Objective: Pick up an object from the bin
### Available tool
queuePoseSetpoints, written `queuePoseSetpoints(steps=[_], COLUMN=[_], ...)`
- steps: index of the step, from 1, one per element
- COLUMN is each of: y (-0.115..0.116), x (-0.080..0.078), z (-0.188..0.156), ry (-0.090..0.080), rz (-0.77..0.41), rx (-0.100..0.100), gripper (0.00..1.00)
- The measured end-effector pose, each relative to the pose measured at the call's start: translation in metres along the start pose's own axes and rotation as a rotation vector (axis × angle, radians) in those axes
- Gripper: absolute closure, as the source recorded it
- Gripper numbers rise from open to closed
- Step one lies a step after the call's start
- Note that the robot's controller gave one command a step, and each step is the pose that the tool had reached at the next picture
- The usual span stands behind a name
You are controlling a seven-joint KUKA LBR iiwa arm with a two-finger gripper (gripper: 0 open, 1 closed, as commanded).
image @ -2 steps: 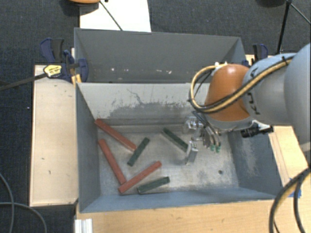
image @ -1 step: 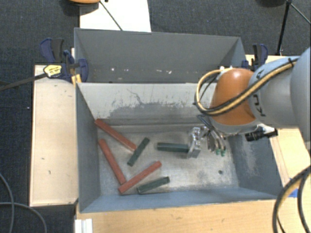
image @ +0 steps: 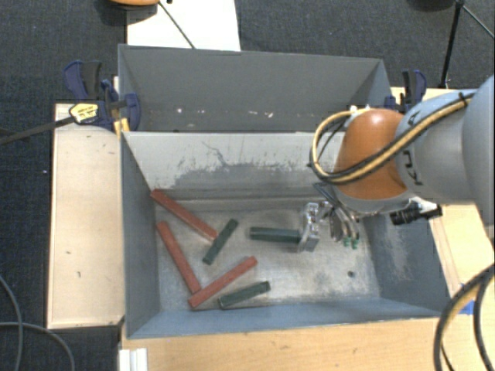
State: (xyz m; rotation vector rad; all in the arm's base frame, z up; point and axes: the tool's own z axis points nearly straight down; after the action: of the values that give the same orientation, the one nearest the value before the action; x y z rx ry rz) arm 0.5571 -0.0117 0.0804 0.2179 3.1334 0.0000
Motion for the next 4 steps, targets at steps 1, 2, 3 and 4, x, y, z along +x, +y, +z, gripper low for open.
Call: queuePoseSetpoints(steps=[1,2,3,4], y=[-0.015,-0.015,0.019,0.058], x=[0.025,0.024,0.030,0.008], z=[-0.047,-0.046,-0.008,0.010], ry=[0.001,0.001,-0.005,-0.001], rz=[0.094,0.092,0.137,0.165], rx=[-0.001,0.000,-0.001,-0.001], gripper=[0.00,0.00,0.00,1.00])
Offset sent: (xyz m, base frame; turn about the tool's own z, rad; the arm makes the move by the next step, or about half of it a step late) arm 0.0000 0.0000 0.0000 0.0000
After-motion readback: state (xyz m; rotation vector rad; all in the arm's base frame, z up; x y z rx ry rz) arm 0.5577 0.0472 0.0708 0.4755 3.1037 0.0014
